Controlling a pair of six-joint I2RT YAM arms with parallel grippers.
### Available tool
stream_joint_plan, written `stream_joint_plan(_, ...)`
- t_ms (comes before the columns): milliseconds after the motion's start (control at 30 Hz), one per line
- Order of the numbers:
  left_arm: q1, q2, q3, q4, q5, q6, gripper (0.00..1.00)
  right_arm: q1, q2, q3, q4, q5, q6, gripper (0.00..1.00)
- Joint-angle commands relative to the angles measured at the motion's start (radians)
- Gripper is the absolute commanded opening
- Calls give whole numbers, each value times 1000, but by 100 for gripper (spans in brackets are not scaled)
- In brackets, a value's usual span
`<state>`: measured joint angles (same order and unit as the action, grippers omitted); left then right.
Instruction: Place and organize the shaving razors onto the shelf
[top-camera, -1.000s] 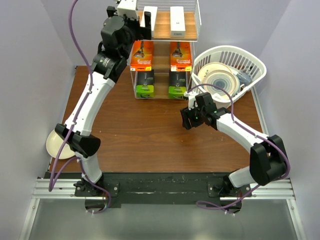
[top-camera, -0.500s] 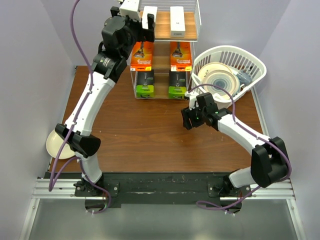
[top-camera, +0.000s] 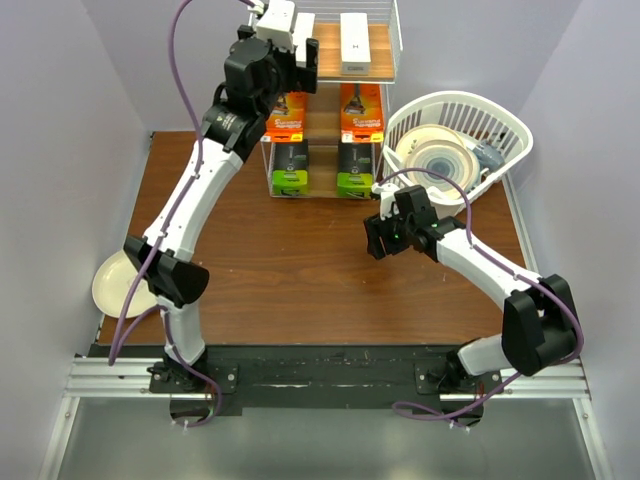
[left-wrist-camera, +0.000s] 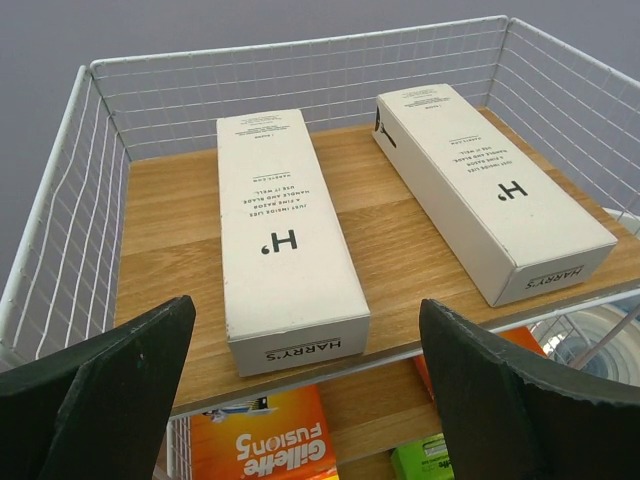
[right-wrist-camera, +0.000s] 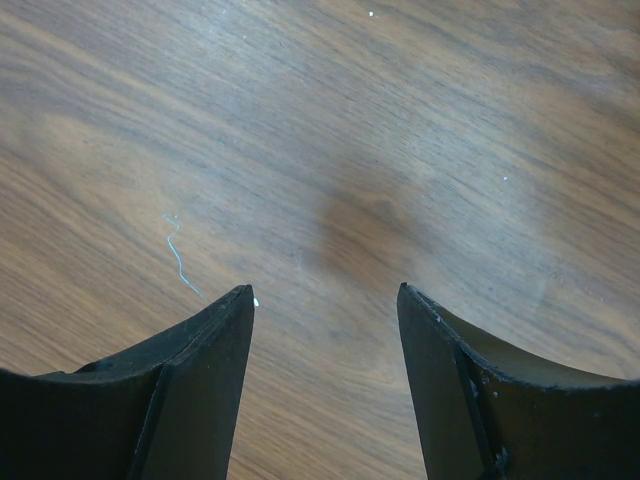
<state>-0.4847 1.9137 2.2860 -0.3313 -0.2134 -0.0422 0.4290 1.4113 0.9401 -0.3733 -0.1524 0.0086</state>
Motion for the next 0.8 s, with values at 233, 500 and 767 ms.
stream_joint_plan(233,1,18,3,8,-87,-21,97,-13,-17,-9,28,-15,13,64)
stream_joint_plan(500,3,24,0,2,-115,-27,89,-15,-9,-7,31,-16,13,64)
stream_joint_plan(767,3,21,-5,5,-188,-41,79,-16,-14,-14,34,-13,17,64)
